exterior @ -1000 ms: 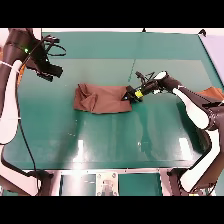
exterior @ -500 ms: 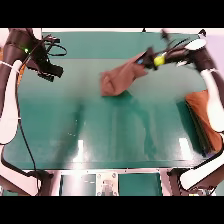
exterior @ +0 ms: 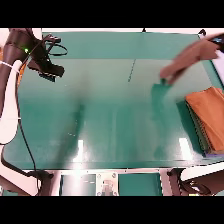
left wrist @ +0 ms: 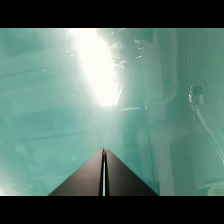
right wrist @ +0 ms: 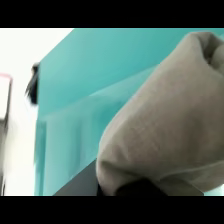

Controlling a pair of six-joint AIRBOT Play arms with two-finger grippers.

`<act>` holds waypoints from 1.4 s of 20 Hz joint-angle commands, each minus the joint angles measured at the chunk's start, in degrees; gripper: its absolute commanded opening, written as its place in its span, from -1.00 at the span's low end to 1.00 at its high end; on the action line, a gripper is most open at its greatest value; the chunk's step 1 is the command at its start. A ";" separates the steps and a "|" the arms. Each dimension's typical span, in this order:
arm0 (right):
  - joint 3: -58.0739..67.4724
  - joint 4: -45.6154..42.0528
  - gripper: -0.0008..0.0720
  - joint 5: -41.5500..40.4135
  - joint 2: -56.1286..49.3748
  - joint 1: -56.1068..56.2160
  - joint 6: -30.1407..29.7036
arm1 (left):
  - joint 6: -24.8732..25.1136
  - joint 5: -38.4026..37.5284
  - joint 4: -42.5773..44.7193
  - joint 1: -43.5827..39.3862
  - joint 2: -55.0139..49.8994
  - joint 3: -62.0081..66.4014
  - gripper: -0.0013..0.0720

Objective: Fold the shirts.

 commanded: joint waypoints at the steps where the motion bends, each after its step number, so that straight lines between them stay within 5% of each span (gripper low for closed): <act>1: 0.50 -3.02 -0.91 5.70 1.66 -10.91 2.89 | 0.00 0.07 -1.20 0.04 0.02 0.00 -0.91; 9: -6.58 -42.45 -0.91 19.98 13.25 -18.75 13.40 | 0.04 0.02 -6.84 0.04 0.02 0.00 -0.91; 15: -30.05 -60.57 -0.91 19.89 21.53 -18.80 15.80 | 0.04 -0.39 -7.39 0.04 0.02 0.00 -0.91; 18: -39.63 -62.03 -0.90 16.79 21.49 -19.15 16.76 | 0.04 -0.37 -7.63 0.04 0.02 0.00 -0.91; 19: -42.18 -62.01 -0.81 14.51 21.49 -19.12 16.76 | 0.07 -0.33 -7.65 0.04 0.02 0.00 -0.91; 21: -45.48 -61.55 0.51 11.17 20.96 -19.12 16.79 | 0.04 -0.13 -7.65 0.04 0.02 0.00 -0.91; 22: -45.31 -61.27 0.56 11.08 20.20 -19.12 16.76 | 0.04 -0.04 -7.65 0.04 0.02 0.00 -0.91; 25: -41.11 -54.55 0.55 10.80 19.21 -18.88 16.76 | 0.04 0.15 -7.74 0.04 0.02 0.00 -0.91; 26: -38.34 -49.05 0.39 10.08 19.04 -18.36 16.68 | -0.04 0.09 -7.80 0.04 0.04 0.00 -0.91; 27: -35.45 -43.08 -0.47 8.87 18.99 -17.38 14.69 | -0.50 0.04 -8.22 0.04 0.07 0.02 -0.91; 28: -32.57 -37.22 -0.85 7.28 18.99 -15.89 12.48 | -0.90 -0.42 -9.09 0.04 0.11 0.02 -0.91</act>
